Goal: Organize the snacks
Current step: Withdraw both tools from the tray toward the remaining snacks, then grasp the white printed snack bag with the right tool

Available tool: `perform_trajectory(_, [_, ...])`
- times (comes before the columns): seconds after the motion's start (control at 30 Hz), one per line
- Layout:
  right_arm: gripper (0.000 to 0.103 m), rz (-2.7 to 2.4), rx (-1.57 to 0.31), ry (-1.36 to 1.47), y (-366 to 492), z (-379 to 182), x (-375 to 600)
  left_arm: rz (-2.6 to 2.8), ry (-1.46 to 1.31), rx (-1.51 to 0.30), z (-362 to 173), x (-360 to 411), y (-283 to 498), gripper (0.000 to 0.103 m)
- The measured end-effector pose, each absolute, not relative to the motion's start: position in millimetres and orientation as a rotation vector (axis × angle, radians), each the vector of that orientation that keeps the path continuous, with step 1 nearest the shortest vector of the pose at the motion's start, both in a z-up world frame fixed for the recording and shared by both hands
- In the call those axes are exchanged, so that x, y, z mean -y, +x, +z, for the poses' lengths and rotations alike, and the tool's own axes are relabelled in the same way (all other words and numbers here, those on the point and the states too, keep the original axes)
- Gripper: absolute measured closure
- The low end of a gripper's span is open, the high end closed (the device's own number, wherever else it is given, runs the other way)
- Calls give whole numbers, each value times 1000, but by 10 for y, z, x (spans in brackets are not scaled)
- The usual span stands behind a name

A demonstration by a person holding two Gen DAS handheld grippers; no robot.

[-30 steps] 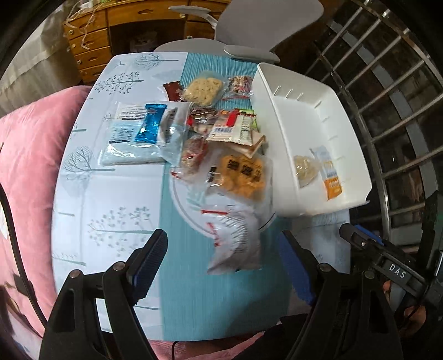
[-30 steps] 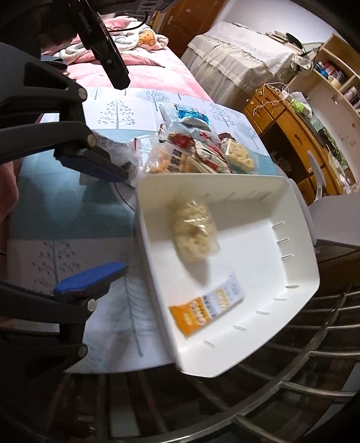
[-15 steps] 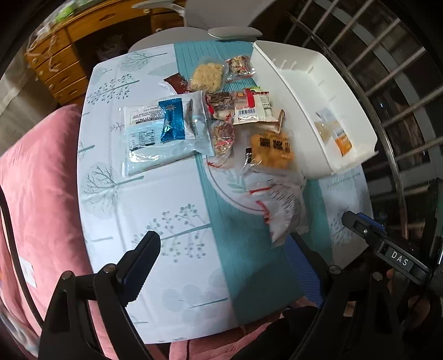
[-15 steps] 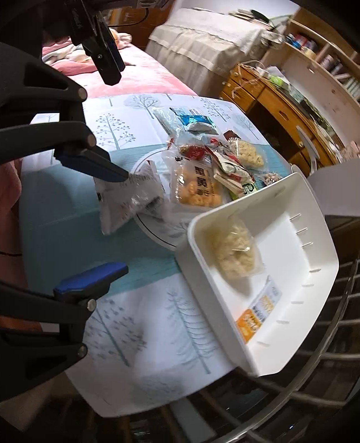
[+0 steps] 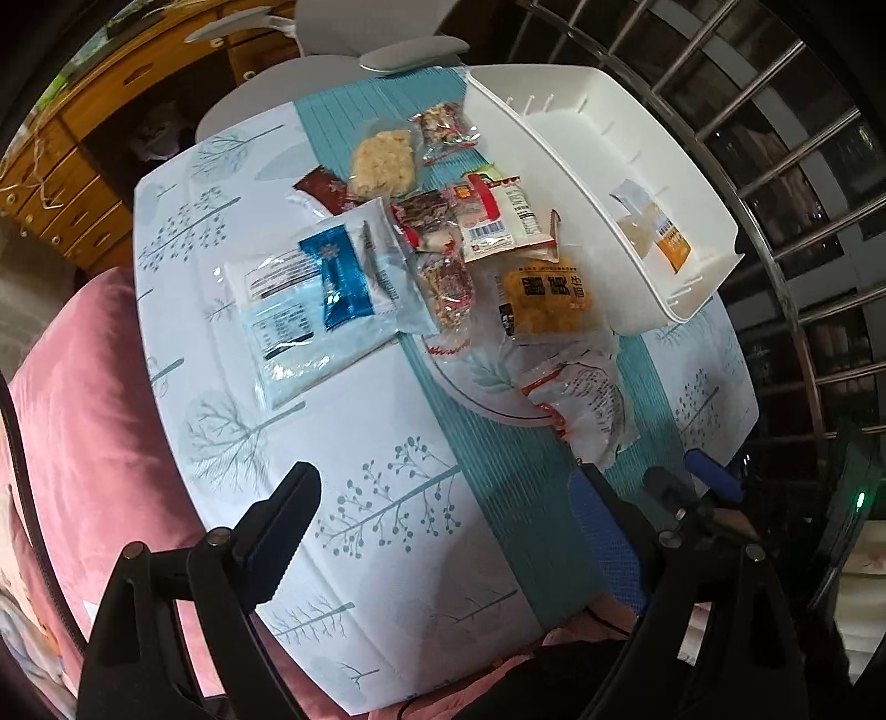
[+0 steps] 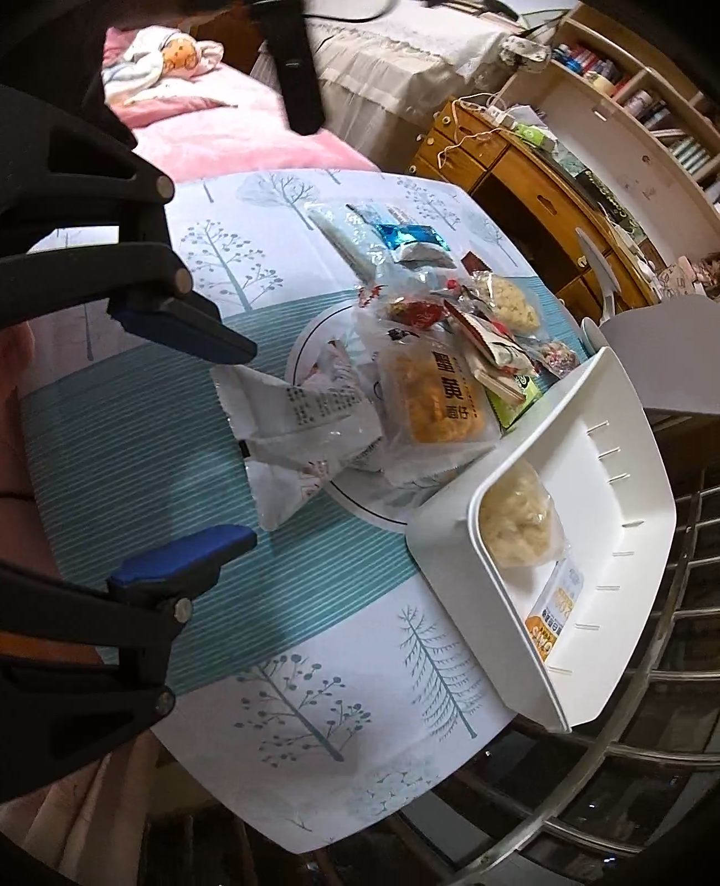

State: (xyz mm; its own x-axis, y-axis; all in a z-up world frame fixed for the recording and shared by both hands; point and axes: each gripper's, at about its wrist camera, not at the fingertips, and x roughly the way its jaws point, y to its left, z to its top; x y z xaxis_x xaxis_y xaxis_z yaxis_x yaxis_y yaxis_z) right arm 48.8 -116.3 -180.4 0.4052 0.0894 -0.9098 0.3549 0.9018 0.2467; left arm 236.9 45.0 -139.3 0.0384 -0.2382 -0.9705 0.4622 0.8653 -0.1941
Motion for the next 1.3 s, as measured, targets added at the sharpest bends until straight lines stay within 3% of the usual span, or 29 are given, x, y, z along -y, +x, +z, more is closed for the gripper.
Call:
perform_trajectory(0.13, [35,-166,-1121,380,485,-1817,1073,-567,193,-1464,-1451,-279,2477,12])
perform_trajectory(0.9, [35,-7,-1094,85,925,-2328,954,-516,217,-1639,-2412,839,3125,11])
perform_trajectory(1.3, [35,65,-1163,128,1136,-2533,1158,-456,274,-1685,-2699,1252,3250,1])
